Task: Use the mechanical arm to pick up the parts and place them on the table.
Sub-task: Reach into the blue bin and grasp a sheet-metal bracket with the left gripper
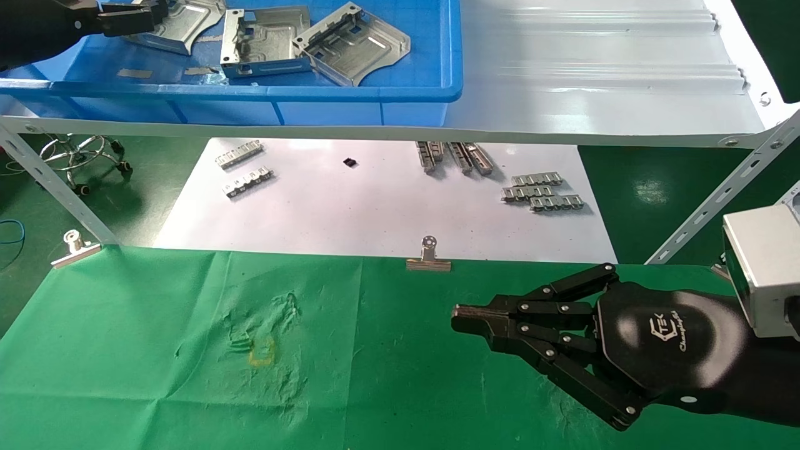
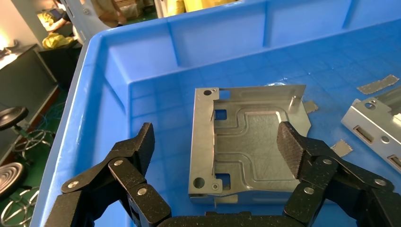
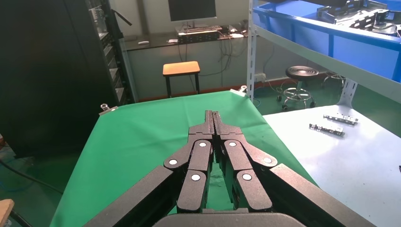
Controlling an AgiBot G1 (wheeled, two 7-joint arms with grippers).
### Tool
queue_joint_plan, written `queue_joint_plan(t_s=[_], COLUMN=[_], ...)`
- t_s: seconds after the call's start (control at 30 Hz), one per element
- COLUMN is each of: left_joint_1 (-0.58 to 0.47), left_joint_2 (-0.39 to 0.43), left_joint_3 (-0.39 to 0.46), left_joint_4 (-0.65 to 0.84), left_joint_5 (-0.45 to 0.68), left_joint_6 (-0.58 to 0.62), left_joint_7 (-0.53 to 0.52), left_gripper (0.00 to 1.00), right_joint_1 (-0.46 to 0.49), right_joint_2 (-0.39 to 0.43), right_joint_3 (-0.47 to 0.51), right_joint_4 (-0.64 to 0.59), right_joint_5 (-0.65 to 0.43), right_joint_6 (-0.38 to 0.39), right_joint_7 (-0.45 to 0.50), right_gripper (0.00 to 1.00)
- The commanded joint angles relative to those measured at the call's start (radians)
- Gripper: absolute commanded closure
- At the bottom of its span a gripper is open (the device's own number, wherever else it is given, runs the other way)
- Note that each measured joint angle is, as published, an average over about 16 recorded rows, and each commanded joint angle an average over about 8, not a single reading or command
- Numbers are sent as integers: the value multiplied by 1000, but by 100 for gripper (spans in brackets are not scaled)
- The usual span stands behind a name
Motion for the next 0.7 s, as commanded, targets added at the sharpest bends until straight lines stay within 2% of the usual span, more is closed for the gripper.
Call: queue_joint_plan(t_s=[0.03, 0.7], left_joint_1=[-1, 10], left_joint_2=[5, 21], left_joint_3=[-2, -16], left_joint_4=[10, 50], left_joint_5=[-3, -22], left_joint_6=[-8, -62], left_joint_7=[9, 47], left_gripper=[100, 100], right_joint_1=[0, 0], right_joint_2=[0, 0], right_joint_3=[0, 0], right_joint_4=[0, 0], right_joint_5=[0, 0], right_joint_6=[0, 0], right_joint_7=[0, 0], right_gripper=[100, 100])
